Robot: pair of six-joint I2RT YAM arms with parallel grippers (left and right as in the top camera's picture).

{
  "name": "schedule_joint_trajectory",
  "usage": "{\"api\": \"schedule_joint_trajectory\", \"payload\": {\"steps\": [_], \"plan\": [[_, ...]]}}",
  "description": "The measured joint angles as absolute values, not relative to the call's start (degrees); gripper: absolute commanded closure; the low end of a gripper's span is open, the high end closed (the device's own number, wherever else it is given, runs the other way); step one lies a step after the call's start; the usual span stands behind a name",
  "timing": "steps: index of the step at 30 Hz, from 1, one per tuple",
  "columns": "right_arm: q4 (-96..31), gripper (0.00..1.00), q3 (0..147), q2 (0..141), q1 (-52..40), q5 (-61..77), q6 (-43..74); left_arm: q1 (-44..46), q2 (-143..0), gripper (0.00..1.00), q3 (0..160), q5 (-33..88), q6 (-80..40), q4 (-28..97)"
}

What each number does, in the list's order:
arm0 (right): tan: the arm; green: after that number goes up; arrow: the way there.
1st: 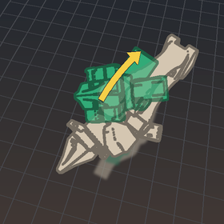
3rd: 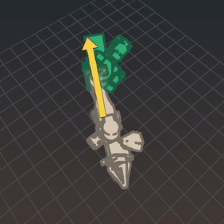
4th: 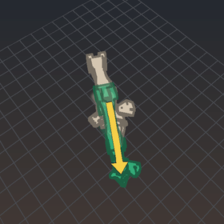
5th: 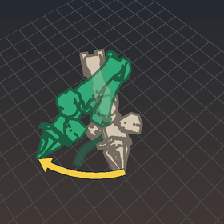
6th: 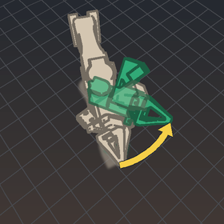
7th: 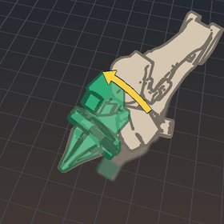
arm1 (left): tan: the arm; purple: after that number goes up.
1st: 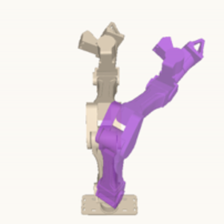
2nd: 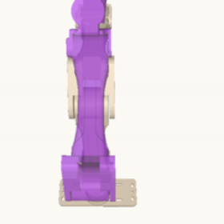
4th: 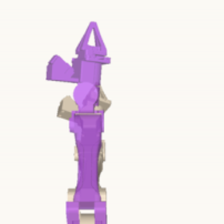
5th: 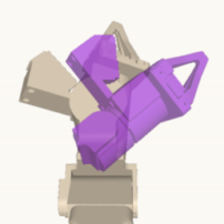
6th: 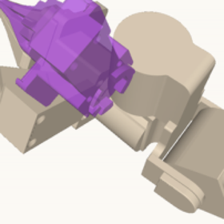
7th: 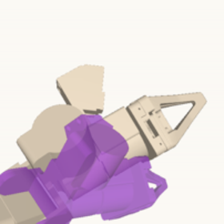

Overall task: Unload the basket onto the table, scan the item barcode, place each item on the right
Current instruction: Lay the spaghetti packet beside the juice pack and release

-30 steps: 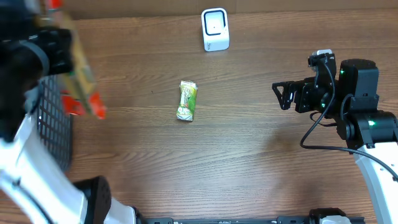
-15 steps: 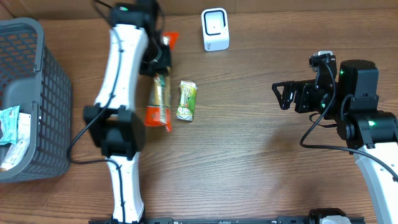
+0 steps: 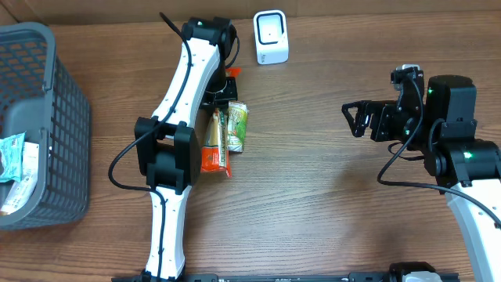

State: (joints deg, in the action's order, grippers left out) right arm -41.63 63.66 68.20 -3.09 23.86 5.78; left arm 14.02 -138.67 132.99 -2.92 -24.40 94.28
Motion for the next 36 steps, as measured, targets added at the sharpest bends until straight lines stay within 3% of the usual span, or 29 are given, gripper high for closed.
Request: {"api": "schedule_joint_trajectory", "payload": {"steps": [12, 13, 15, 19, 20, 29, 36], "plan": [[-41.6, 0.0, 63.7, 68.2, -3.1, 26.4, 5.8, 14.5, -138.7, 0.96, 129.6, -7.4, -30.1, 94.3], [-41.5, 0.0, 63.7, 68.2, -3.1, 26.5, 5.8, 14.5, -138.7, 0.9, 128.7, -7.4, -30.2, 93.7], [-41.5, 0.0, 63.7, 68.2, -3.1, 26.6, 5.8, 14.6, -138.7, 0.48, 127.2, -7.1, -30.6, 92.9], [-40.6, 0.0, 63.7, 68.2, -3.1, 26.7, 5.8, 14.9, -138.9, 0.09, 126.4, -5.3, -30.4, 92.8], [-40.3, 0.0, 63.7, 68.2, -3.1, 26.7, 5.8, 15.0, -138.8, 0.05, 126.4, -5.0, -29.9, 92.9], [-38.6, 0.0, 63.7, 68.2, -3.1, 26.8, 5.8, 14.0, -135.7, 0.0, 134.9, -0.2, -25.3, 96.5], [-39.4, 0.0, 63.7, 68.2, -3.1, 26.8, 5.9, 6.1, -115.5, 0.0, 147.7, -0.8, -23.9, 96.0]]}}
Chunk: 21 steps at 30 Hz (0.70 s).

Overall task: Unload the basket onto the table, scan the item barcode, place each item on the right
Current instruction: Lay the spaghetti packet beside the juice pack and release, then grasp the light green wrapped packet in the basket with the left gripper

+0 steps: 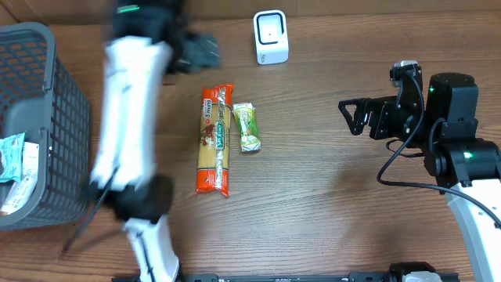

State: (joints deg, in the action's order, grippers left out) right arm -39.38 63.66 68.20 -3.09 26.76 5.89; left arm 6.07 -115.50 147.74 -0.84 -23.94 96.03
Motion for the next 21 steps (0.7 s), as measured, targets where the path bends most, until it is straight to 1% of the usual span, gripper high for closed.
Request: {"api": "schedule_joint_trajectory", "payload": {"steps": [4, 8, 10, 14, 21], "plan": [[-40.0, 0.0, 63.7, 68.2, -3.1, 26.8, 6.0, -4.8, -101.9, 0.0, 150.3, -4.2, -23.8, 96.2], [-40.6, 0.0, 63.7, 68.2, -3.1, 26.8, 6.0, -16.2, -95.0, 0.0, 150.8, -5.6, -23.4, 96.5], [-40.9, 0.0, 63.7, 68.2, -3.1, 26.8, 6.0, -23.0, -94.0, 0.0, 150.8, -5.9, -22.6, 96.6], [-41.1, 0.0, 63.7, 68.2, -3.1, 26.8, 6.0, -33.6, -95.9, 0.01, 149.7, -6.3, -21.2, 96.6], [-41.1, 0.0, 63.7, 68.2, -3.1, 26.8, 6.0, -41.4, -99.0, 0.0, 144.8, -6.3, -19.6, 96.7]]}}
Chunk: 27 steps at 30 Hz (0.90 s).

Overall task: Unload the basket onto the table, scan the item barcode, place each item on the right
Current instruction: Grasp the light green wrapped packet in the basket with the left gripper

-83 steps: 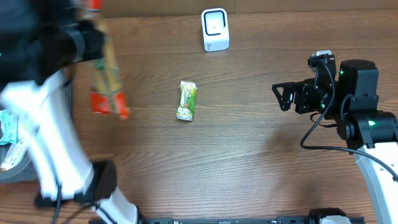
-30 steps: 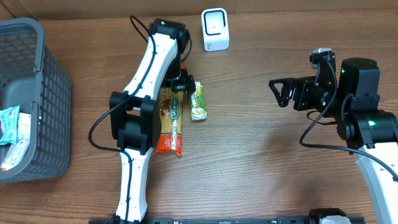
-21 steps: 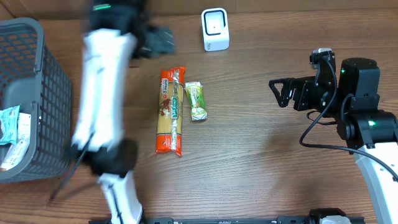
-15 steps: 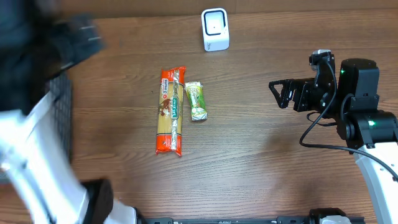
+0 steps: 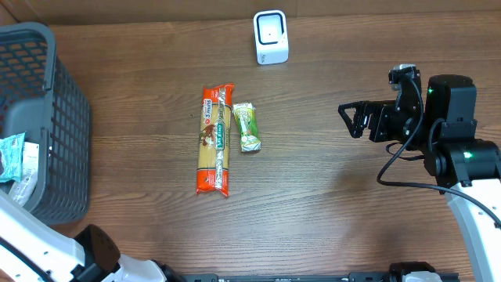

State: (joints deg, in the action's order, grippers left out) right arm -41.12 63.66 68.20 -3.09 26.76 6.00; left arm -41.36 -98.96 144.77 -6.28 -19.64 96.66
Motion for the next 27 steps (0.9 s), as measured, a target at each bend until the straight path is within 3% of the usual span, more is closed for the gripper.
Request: {"api": "schedule_joint_trajectory", "payload": {"steps": [14, 27], "plan": [[-41.2, 0.0, 63.7, 68.2, -3.1, 26.3, 6.0, -42.9, -103.5, 0.0, 132.8, -6.3, -12.3, 95.9], [-41.1, 0.0, 63.7, 68.2, -3.1, 26.0, 6.0, -42.9, -111.5, 0.0, 131.6, -7.9, -6.3, 91.7]]}}
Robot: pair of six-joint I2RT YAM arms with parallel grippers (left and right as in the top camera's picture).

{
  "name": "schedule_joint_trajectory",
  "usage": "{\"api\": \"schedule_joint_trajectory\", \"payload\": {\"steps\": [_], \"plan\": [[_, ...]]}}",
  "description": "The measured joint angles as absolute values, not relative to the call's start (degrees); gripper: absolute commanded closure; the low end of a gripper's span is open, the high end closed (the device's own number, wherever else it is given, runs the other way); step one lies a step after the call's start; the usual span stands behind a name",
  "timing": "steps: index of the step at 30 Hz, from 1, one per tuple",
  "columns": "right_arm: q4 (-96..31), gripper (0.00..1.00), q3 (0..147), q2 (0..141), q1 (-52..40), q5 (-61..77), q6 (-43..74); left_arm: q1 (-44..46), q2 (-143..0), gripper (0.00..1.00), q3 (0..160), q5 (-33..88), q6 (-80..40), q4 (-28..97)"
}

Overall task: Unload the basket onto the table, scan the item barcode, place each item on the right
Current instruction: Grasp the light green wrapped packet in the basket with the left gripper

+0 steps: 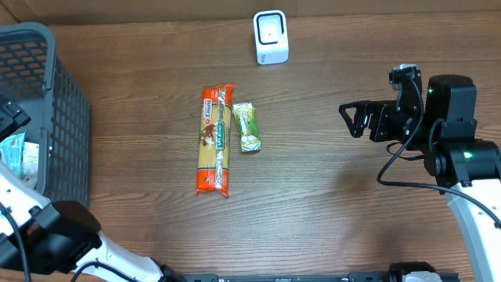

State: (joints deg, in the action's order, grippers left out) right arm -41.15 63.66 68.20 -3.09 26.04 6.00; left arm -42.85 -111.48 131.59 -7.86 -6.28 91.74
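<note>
An orange pasta packet lies lengthwise in the middle of the table. A small green packet lies just right of it. The white barcode scanner stands at the far edge, behind both. My left gripper shows only as a dark part at the left border, over the grey basket; its fingers cannot be made out. My right gripper hovers open at the right, well clear of the packets, with nothing between its fingers.
Several wrapped items lie inside the basket at the left. The left arm's white links fill the near left corner. The right arm's body and cables take up the right side.
The left arm has risen from the near left corner, and its gripper now shows over the basket. The packets, scanner and right arm have not moved.
The left arm first reached across the table, its gripper at the far ends of the two packets below the scanner. Then it was swinging left, blurred, both packets lying bare. Then it was withdrawn to the near left corner, and now its gripper is over the basket.
</note>
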Motion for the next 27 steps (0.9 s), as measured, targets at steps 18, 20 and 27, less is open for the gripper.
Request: {"api": "schedule_joint_trajectory", "payload": {"steps": [18, 20, 27], "plan": [[-41.2, 0.0, 63.7, 68.2, -3.1, 25.0, 6.0, -42.9, -131.5, 0.0, 131.6, -15.9, 1.8, 89.3], [-41.2, 0.0, 63.7, 68.2, -3.1, 24.5, 6.0, -42.9, -133.8, 0.0, 131.5, -17.5, 2.1, 89.6], [-41.3, 0.0, 63.7, 70.0, -3.1, 23.7, 6.0, -43.5, -136.1, 0.0, 131.5, -21.4, 3.1, 85.2]]}}
